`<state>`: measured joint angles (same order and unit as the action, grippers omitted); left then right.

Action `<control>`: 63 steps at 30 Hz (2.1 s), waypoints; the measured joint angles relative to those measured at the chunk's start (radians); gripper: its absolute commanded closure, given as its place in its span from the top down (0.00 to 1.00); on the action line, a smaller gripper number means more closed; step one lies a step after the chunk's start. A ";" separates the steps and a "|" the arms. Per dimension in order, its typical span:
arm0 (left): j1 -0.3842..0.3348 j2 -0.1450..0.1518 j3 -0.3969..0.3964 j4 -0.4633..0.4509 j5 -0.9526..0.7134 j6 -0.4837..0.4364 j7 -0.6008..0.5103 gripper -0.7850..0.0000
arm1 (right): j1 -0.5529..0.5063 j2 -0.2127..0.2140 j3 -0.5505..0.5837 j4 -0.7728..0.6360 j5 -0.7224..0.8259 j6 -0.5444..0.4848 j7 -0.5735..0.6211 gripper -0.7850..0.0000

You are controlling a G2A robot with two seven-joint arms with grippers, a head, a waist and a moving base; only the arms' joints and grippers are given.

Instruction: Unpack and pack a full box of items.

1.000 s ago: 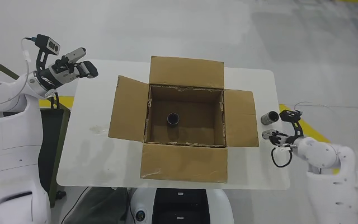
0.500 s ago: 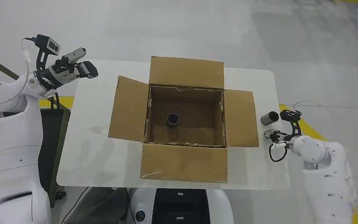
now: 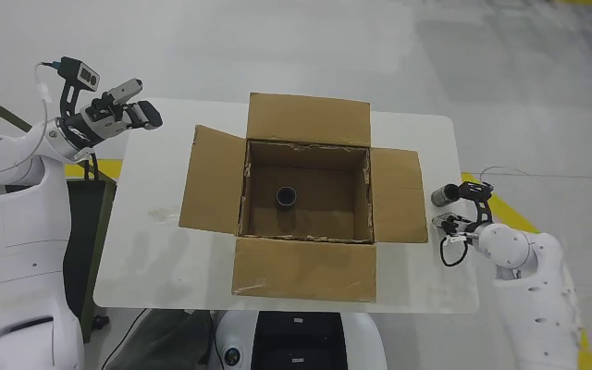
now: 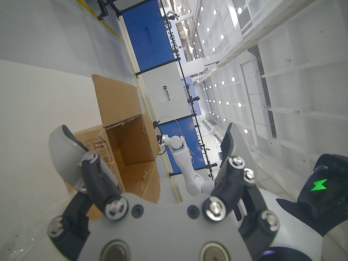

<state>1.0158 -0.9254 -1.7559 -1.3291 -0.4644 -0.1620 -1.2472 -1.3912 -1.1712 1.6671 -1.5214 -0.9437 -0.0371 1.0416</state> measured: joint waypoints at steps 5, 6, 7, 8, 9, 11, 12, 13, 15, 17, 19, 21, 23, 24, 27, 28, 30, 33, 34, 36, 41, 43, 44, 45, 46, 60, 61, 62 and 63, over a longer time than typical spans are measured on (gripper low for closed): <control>0.000 0.000 0.000 0.000 0.000 0.000 0.000 1.00 | -0.031 0.006 0.024 -0.051 0.013 -0.001 -0.001 0.96; 0.000 0.000 0.000 0.000 0.000 0.000 0.000 1.00 | -0.042 0.008 0.032 -0.069 0.016 -0.001 -0.002 0.95; 0.000 0.000 0.000 0.000 0.000 0.000 0.000 1.00 | -0.055 0.009 0.042 -0.090 0.022 -0.001 -0.003 0.94; 0.000 0.000 0.000 0.000 0.000 0.000 0.000 1.00 | -0.075 0.010 0.057 -0.122 0.033 -0.002 -0.006 0.93; 0.000 0.000 0.000 0.000 0.000 0.000 0.000 1.00 | -0.092 0.012 0.068 -0.149 0.041 -0.004 -0.007 0.93; 0.000 0.000 0.000 0.000 0.000 0.000 0.000 1.00 | -0.133 0.014 0.097 -0.215 0.058 -0.004 -0.014 0.93; 0.000 0.000 0.000 0.000 0.000 0.000 0.000 1.00 | -0.151 0.015 0.109 -0.244 0.066 -0.003 -0.018 0.93; 0.000 0.000 0.000 0.000 0.000 0.000 0.000 1.00 | -0.168 0.015 0.120 -0.273 0.071 -0.002 -0.023 0.93; 0.000 0.000 0.000 0.000 0.000 0.000 0.000 1.00 | -0.206 0.016 0.141 -0.339 0.086 0.000 -0.035 0.94; 0.000 0.000 0.000 0.000 0.000 0.000 0.000 1.00 | -0.238 0.017 0.156 -0.404 0.099 0.000 -0.050 0.94; 0.000 0.000 0.000 0.000 0.000 0.000 0.000 1.00 | -0.260 0.016 0.162 -0.457 0.108 -0.001 -0.068 0.93; 0.000 0.000 0.000 0.000 0.000 0.000 0.000 1.00 | -0.279 0.016 0.162 -0.515 0.109 -0.003 -0.089 0.93; 0.000 0.000 0.000 0.000 0.000 0.000 0.000 1.00 | -0.292 0.016 0.156 -0.571 0.102 -0.005 -0.113 0.95; 0.000 0.000 0.000 0.000 0.000 0.000 0.000 1.00 | -0.296 0.016 0.152 -0.593 0.099 -0.006 -0.123 0.95; 0.000 0.000 0.000 0.000 0.000 0.000 0.000 1.00 | -0.303 0.016 0.130 -0.668 0.095 -0.016 -0.144 0.97; 0.000 0.000 0.000 0.000 0.000 0.000 0.000 1.00 | -0.305 0.016 0.118 -0.691 0.089 -0.023 -0.146 0.98; 0.000 0.000 0.000 0.000 0.000 0.000 0.000 1.00 | -0.305 0.017 0.086 -0.739 0.072 -0.040 -0.154 1.00; 0.000 0.000 0.000 0.000 0.000 0.000 0.000 1.00 | -0.302 0.017 0.029 -0.783 0.045 -0.070 -0.189 0.98; 0.000 0.000 0.000 0.000 0.000 0.000 0.000 1.00 | -0.298 0.017 0.012 -0.786 0.039 -0.078 -0.199 0.97; 0.000 0.000 0.000 0.000 0.000 0.000 0.000 1.00 | -0.286 0.017 -0.031 -0.786 0.024 -0.093 -0.211 0.96; 0.000 0.000 0.000 0.000 0.000 0.000 0.000 1.00 | -0.235 0.018 -0.124 -0.751 0.046 -0.155 -0.202 1.00; 0.000 0.000 0.000 0.000 0.000 0.000 0.000 1.00 | -0.216 0.019 -0.137 -0.725 0.091 -0.193 -0.202 1.00; 0.000 0.000 0.000 0.000 0.000 0.000 0.000 1.00 | -0.206 0.020 -0.125 -0.705 0.125 -0.201 -0.209 1.00; 0.000 0.000 0.000 0.000 0.000 0.000 0.000 1.00 | -0.203 0.020 -0.115 -0.697 0.135 -0.197 -0.212 1.00; 0.000 0.000 0.000 0.000 0.000 0.000 0.000 1.00 | -0.202 0.020 -0.112 -0.695 0.135 -0.193 -0.213 1.00; 0.000 0.000 0.000 0.000 0.000 0.000 0.000 1.00 | -0.203 0.020 -0.113 -0.697 0.130 -0.191 -0.213 1.00; 0.000 0.000 0.000 0.000 0.000 0.000 0.000 1.00 | -0.203 0.020 -0.113 -0.697 0.130 -0.191 -0.213 1.00; 0.000 0.000 0.000 0.000 0.000 0.000 0.000 1.00 | -0.203 0.020 -0.113 -0.697 0.130 -0.191 -0.213 1.00; 0.000 0.000 0.000 0.000 0.000 0.000 0.000 1.00 | -0.203 0.020 -0.113 -0.697 0.130 -0.191 -0.213 1.00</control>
<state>1.0158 -0.9254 -1.7559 -1.3291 -0.4644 -0.1620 -1.2472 -1.5944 -1.1513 1.5543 -2.2182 -0.8133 -0.2280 0.8288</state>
